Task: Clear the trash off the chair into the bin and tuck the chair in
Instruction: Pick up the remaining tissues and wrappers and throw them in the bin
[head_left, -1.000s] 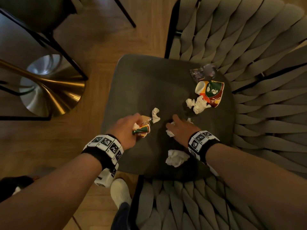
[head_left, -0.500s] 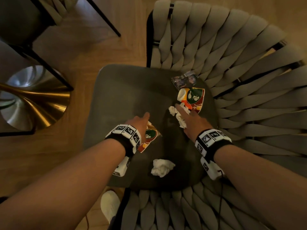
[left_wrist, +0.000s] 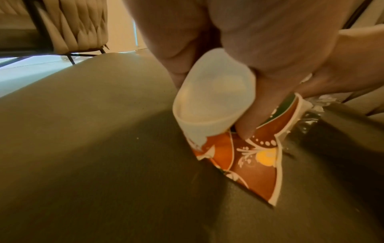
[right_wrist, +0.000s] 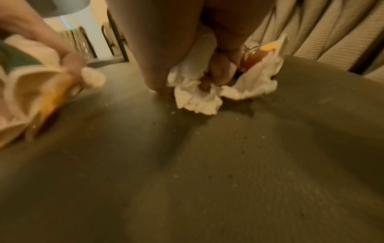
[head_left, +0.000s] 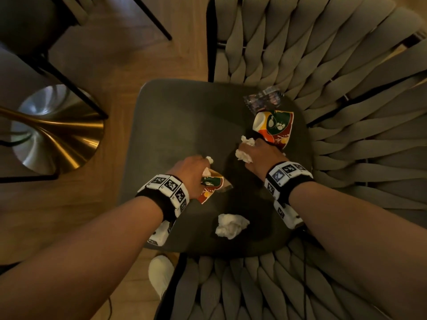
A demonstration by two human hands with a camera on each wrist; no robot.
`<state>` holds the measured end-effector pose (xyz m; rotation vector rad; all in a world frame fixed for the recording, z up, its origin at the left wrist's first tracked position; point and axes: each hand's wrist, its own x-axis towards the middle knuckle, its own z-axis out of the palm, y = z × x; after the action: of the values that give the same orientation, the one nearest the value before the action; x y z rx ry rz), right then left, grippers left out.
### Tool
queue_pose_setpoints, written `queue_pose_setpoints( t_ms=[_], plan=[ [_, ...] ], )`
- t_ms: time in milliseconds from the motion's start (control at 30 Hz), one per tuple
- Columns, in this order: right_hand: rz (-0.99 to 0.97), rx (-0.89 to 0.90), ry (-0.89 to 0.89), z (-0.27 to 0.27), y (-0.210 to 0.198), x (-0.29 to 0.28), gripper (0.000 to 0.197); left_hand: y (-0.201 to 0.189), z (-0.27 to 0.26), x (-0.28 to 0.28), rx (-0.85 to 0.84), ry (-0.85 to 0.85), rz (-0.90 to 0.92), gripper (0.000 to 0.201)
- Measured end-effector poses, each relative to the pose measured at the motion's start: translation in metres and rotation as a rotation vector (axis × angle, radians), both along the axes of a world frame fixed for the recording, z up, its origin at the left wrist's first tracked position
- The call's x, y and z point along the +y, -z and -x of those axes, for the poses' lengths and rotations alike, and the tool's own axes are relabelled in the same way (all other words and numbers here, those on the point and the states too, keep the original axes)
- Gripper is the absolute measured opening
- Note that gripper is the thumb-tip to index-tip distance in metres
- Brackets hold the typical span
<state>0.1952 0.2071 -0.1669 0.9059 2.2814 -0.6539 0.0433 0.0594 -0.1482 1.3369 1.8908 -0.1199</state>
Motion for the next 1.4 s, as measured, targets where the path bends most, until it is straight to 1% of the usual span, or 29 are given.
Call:
queue_pose_setpoints(
  t_ms=[100, 167, 233, 333, 400, 433, 533, 567, 600, 633, 733, 800, 933, 1033, 1167, 1233, 1300, 1400],
  plan=[
    [0.025, 0.027, 0.035, -0.012, -0.013, -0.002, 0.048, -0.018, -0.007, -0.015, -0.086, 0.066, -0.051, 0.031],
    [0.032, 0.017, 0.055, -0.023, -0.021, -0.003, 0.049, -0.031, -0.014, -0.027, -0.148, 0.119, -0.075, 0.03],
    [0.044, 0.004, 0.063, -0.033, -0.03, -0.004, 0.051, -0.041, -0.023, -0.037, -0.213, 0.212, -0.088, 0.03],
    [0.072, -0.016, 0.045, -0.044, -0.041, -0.006, 0.047, -0.049, -0.04, -0.042, -0.269, 0.367, -0.023, 0.028],
    [0.083, -0.032, 0.034, -0.048, -0.044, -0.008, 0.045, -0.051, -0.051, -0.038, -0.284, 0.432, 0.032, 0.037],
    [0.083, -0.04, 0.033, -0.05, -0.045, -0.008, 0.045, -0.051, -0.056, -0.035, -0.275, 0.457, 0.078, 0.046],
    [0.084, -0.061, 0.028, -0.053, -0.045, -0.01, 0.043, -0.039, -0.071, -0.028, -0.172, 0.533, 0.202, 0.088],
    [0.08, -0.067, 0.031, -0.054, -0.044, -0.011, 0.043, -0.034, -0.077, -0.027, -0.138, 0.545, 0.221, 0.095],
    [0.078, -0.073, 0.037, -0.055, -0.044, -0.011, 0.043, -0.028, -0.082, -0.028, -0.112, 0.548, 0.227, 0.094],
    [0.079, -0.075, 0.045, -0.055, -0.043, -0.011, 0.043, -0.023, -0.087, -0.028, -0.093, 0.537, 0.23, 0.088],
    [0.092, -0.068, 0.077, -0.059, -0.04, -0.011, 0.045, -0.013, -0.098, -0.027, -0.048, 0.472, 0.205, 0.058],
    [0.087, -0.043, 0.098, -0.061, -0.039, -0.011, 0.046, -0.011, -0.101, -0.026, -0.02, 0.453, 0.216, 0.05],
    [0.04, 0.092, 0.178, -0.062, -0.044, -0.005, 0.047, -0.006, -0.095, -0.028, -0.009, 0.482, 0.217, 0.055],
    [-0.026, 0.209, 0.236, -0.059, -0.052, 0.007, 0.05, 0.0, -0.091, -0.031, -0.038, 0.519, 0.171, 0.052],
    [-0.148, 0.305, 0.251, -0.044, -0.062, 0.036, 0.052, 0.007, -0.083, -0.038, -0.056, 0.475, 0.147, 0.051],
    [-0.166, 0.284, 0.23, -0.031, -0.056, 0.053, 0.052, 0.009, -0.079, -0.041, -0.078, 0.44, 0.126, 0.054],
    [-0.146, 0.215, 0.205, -0.016, -0.041, 0.062, 0.05, 0.01, -0.074, -0.044, -0.093, 0.405, 0.1, 0.054],
    [-0.173, 0.168, 0.234, -0.007, -0.014, 0.06, 0.052, 0.014, -0.069, -0.049, -0.11, 0.373, 0.041, 0.051]
  ],
)
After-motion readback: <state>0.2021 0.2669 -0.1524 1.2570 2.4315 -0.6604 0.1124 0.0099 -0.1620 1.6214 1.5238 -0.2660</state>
